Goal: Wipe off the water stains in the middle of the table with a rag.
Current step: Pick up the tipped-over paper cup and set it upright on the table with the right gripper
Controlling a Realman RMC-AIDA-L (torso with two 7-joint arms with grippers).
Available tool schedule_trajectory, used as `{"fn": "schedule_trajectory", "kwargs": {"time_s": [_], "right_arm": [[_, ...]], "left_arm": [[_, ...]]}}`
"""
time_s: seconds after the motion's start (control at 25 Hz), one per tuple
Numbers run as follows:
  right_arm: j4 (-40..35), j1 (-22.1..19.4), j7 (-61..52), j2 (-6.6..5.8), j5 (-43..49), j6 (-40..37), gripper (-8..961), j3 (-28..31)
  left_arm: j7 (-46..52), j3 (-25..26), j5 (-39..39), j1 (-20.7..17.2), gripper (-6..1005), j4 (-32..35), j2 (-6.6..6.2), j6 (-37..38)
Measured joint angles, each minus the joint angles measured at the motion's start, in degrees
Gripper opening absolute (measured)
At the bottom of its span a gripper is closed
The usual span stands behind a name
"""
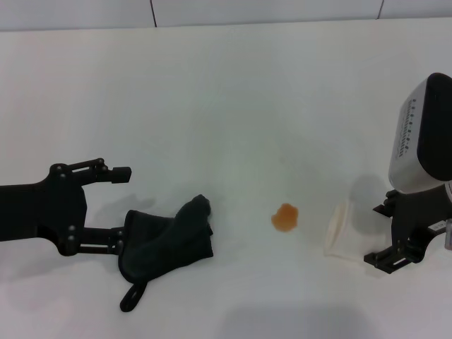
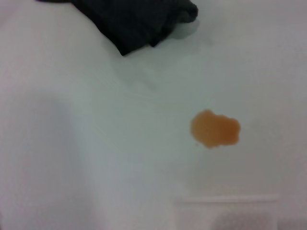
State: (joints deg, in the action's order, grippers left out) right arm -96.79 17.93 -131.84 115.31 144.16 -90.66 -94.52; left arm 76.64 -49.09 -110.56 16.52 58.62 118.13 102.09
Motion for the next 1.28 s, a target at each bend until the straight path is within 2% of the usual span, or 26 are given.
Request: {"fn": "schedule_trajectory", "kwargs": {"time_s": [0.52, 0.92, 1.12, 1.28], "right_arm": [[-1.02, -0.14, 0.02, 0.0, 0.15, 0.87, 757, 1.3], [-2.02, -1.56, 1.37, -0.05, -2.7, 3.61, 754, 6.85], [0.81, -4.48, 8.38, -0.15, -11.17, 7.3, 754, 13.25], [6.33, -6.67, 17.62, -0.17, -21.22, 10.68, 753, 17.74]], "left_arm": [[0.0, 0.05, 0.0, 0.0, 875, -0.05, -0.06, -0.24], [-0.34, 0.05, 0.0, 0.03, 874, -0.1, -0.21, -0.61], [-0.89, 0.13, 0.0, 0.02, 874, -0.09, -0.07, -0.67], [-1.16, 0.14, 0.0, 0.12, 873, -0.09, -0.11, -0.69]]}}
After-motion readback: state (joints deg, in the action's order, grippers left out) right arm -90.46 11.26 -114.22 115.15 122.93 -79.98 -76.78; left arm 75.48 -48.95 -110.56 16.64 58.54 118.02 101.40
